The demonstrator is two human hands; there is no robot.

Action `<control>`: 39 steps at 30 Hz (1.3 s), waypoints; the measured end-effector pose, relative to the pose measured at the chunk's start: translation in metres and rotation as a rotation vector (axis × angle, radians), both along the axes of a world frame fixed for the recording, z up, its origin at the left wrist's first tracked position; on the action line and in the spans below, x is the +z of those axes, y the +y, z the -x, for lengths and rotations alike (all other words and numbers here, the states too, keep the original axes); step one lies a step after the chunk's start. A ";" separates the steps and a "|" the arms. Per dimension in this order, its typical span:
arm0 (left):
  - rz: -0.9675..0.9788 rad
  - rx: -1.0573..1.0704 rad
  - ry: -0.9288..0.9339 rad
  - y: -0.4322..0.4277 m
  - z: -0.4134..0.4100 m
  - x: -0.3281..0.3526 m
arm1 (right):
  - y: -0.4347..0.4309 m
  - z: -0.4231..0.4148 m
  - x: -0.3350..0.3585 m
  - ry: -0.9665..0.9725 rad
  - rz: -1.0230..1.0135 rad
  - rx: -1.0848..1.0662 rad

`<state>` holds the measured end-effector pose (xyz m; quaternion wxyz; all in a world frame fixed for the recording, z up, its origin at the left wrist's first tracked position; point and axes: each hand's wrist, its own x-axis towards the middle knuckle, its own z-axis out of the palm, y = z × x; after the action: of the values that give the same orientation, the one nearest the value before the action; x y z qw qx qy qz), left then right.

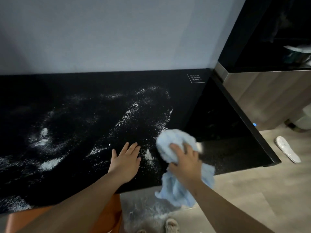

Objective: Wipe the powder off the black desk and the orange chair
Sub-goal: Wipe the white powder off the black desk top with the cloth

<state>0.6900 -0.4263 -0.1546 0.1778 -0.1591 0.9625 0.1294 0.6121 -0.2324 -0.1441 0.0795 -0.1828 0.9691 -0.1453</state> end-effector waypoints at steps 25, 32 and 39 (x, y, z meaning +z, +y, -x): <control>-0.094 0.442 -0.156 -0.035 0.127 0.023 | 0.015 0.226 0.011 0.077 0.219 -0.141; -0.147 0.436 -0.164 -0.042 0.132 0.023 | -0.039 0.231 0.004 -0.014 -0.098 0.014; -0.144 0.436 -0.232 -0.051 0.145 0.026 | -0.046 0.193 0.000 0.001 0.297 0.316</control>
<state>0.5449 -0.4778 -0.1289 0.2660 -0.3636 0.8668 0.2137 0.4187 -0.2781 -0.1436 0.0731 -0.3421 0.8964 -0.2722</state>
